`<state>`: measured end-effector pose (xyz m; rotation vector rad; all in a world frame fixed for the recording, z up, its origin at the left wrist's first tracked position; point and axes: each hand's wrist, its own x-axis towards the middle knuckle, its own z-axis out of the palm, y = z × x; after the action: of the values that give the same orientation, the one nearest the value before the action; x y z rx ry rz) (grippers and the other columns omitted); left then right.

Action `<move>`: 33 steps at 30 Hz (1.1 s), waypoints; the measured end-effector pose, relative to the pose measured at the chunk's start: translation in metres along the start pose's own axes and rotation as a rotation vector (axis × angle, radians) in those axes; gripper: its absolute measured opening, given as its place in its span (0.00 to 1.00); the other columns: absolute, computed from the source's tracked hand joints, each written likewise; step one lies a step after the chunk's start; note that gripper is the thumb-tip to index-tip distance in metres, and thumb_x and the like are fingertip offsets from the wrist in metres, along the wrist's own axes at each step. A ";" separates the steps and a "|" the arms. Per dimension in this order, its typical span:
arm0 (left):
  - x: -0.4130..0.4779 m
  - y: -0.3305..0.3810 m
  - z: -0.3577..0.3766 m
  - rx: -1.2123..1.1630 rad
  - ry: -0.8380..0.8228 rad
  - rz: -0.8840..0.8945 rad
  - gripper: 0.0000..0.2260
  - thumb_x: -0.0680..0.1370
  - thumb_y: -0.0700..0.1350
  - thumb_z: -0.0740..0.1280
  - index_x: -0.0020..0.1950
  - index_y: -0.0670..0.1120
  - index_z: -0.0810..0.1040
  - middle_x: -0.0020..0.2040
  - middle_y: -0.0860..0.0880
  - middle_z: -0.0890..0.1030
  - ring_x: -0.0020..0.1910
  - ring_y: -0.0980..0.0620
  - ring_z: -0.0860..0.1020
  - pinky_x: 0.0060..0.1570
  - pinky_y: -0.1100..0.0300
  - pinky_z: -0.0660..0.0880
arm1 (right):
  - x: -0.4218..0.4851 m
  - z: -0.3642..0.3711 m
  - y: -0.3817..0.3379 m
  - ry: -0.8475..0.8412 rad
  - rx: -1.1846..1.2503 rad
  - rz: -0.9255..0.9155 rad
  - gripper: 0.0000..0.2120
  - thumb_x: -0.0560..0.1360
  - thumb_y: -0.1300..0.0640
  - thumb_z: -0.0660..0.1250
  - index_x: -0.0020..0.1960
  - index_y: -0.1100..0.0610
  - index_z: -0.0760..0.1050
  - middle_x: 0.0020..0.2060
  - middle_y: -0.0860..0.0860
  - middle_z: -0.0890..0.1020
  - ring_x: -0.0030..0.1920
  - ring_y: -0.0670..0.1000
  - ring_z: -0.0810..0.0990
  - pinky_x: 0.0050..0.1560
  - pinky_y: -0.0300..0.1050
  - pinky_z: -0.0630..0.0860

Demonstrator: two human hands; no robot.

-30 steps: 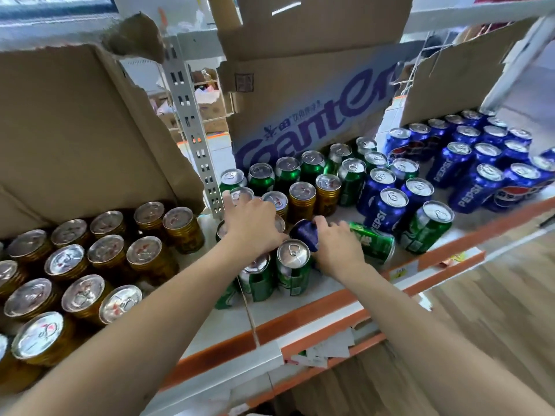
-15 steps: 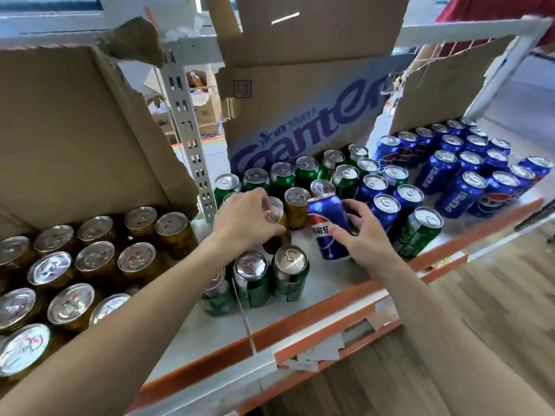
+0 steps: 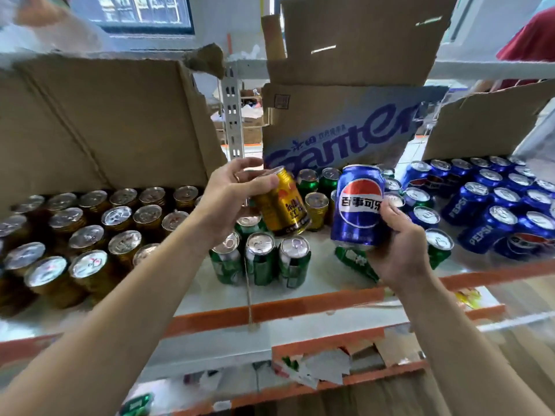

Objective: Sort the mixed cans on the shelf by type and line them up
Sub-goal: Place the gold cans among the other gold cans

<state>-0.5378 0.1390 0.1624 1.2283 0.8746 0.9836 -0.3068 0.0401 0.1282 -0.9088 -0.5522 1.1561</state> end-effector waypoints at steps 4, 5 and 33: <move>-0.046 -0.011 -0.016 0.074 0.152 0.038 0.23 0.66 0.48 0.76 0.60 0.47 0.80 0.52 0.50 0.85 0.51 0.47 0.83 0.44 0.50 0.81 | -0.017 0.010 0.031 -0.032 -0.045 0.076 0.23 0.83 0.51 0.53 0.47 0.55 0.86 0.46 0.53 0.86 0.47 0.52 0.85 0.49 0.49 0.81; -0.059 -0.013 -0.020 0.093 0.191 0.040 0.23 0.66 0.49 0.76 0.60 0.48 0.80 0.52 0.49 0.85 0.50 0.48 0.84 0.43 0.53 0.81 | -0.022 0.015 0.040 -0.064 -0.083 0.097 0.20 0.83 0.50 0.54 0.51 0.56 0.83 0.47 0.54 0.86 0.48 0.53 0.85 0.50 0.50 0.81; -0.225 -0.029 -0.257 0.355 0.851 0.001 0.19 0.67 0.46 0.81 0.56 0.49 0.82 0.48 0.49 0.84 0.47 0.52 0.82 0.43 0.63 0.77 | -0.084 0.207 0.188 -0.514 -0.345 0.269 0.15 0.82 0.56 0.60 0.68 0.56 0.72 0.56 0.53 0.84 0.57 0.55 0.83 0.59 0.57 0.79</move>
<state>-0.8509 0.0126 0.1010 1.0824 1.7680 1.4218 -0.5965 0.0507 0.0892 -0.9998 -1.0971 1.5837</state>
